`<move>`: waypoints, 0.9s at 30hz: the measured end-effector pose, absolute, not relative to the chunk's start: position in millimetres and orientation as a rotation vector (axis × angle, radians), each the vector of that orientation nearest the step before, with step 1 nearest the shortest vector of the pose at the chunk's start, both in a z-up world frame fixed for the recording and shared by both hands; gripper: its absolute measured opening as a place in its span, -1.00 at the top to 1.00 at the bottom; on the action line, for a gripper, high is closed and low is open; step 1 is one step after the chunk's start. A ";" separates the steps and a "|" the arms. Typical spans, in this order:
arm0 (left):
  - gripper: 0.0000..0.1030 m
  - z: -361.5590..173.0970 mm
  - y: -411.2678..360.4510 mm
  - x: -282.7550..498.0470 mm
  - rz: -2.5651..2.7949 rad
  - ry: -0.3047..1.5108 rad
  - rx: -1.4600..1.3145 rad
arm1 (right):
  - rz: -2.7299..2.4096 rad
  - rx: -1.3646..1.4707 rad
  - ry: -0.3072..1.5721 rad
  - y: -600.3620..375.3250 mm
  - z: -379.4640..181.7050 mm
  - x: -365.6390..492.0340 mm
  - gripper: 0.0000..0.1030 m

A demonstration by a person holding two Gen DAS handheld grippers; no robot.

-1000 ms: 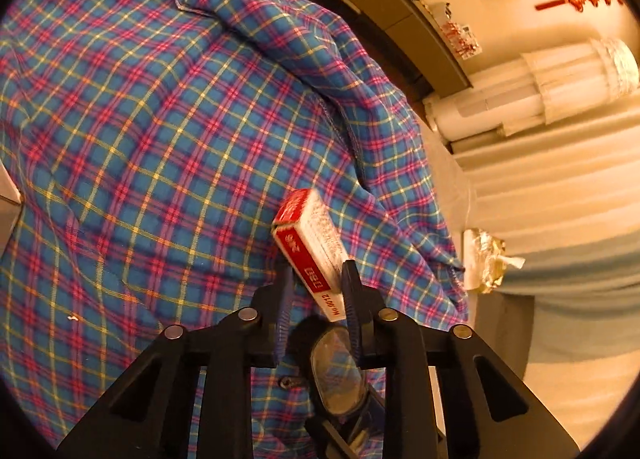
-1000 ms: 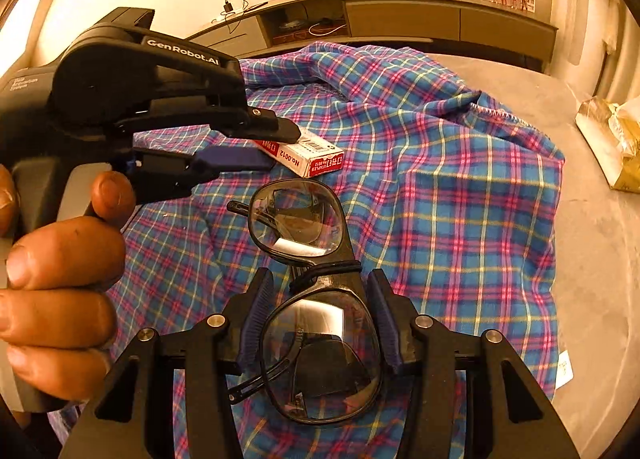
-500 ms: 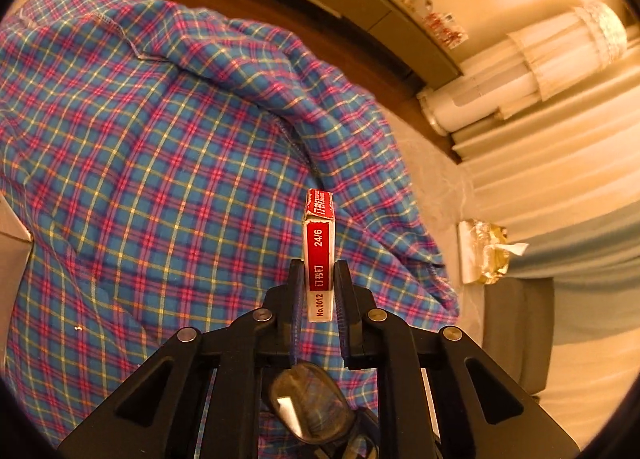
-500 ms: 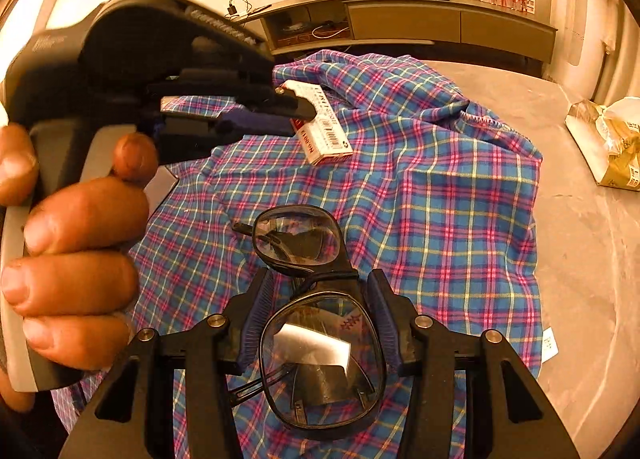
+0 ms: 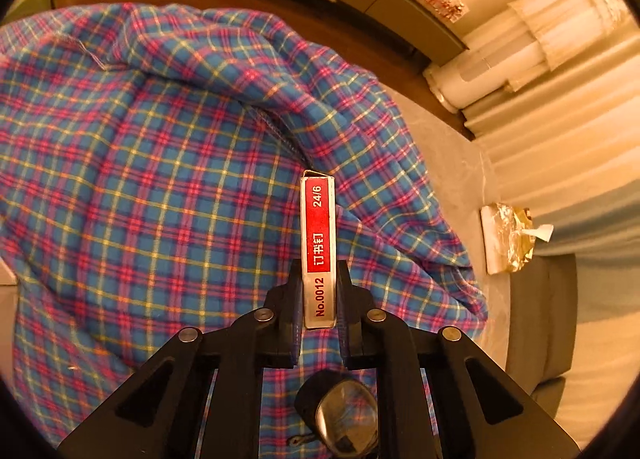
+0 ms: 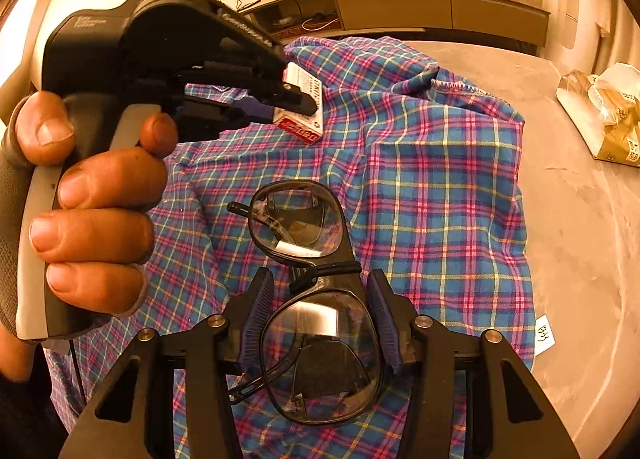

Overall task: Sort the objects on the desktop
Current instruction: 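Grasp the black glasses with the right tool while the left tool grasps the red-white card box, then carry the glasses and card box with both tools over the box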

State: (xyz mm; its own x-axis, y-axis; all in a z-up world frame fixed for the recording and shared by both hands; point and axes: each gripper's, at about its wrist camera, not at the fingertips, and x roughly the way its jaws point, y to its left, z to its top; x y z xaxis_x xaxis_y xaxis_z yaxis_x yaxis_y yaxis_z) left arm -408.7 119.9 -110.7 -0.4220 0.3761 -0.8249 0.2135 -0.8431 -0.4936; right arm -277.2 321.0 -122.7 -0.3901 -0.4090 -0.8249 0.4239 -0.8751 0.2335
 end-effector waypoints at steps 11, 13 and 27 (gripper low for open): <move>0.73 -43.5 116.5 -347.7 2.524 -0.676 -1.513 | -2.243 1.283 -0.166 332.2 -97.4 -271.3 1.00; 0.73 -34.0 113.3 -334.3 2.527 -0.662 -1.497 | -2.247 1.277 -0.191 334.5 -91.6 -269.0 0.99; 0.73 -7.4 90.9 -248.0 2.541 -0.615 -1.462 | -2.211 1.269 0.011 294.6 -114.0 -286.5 -0.19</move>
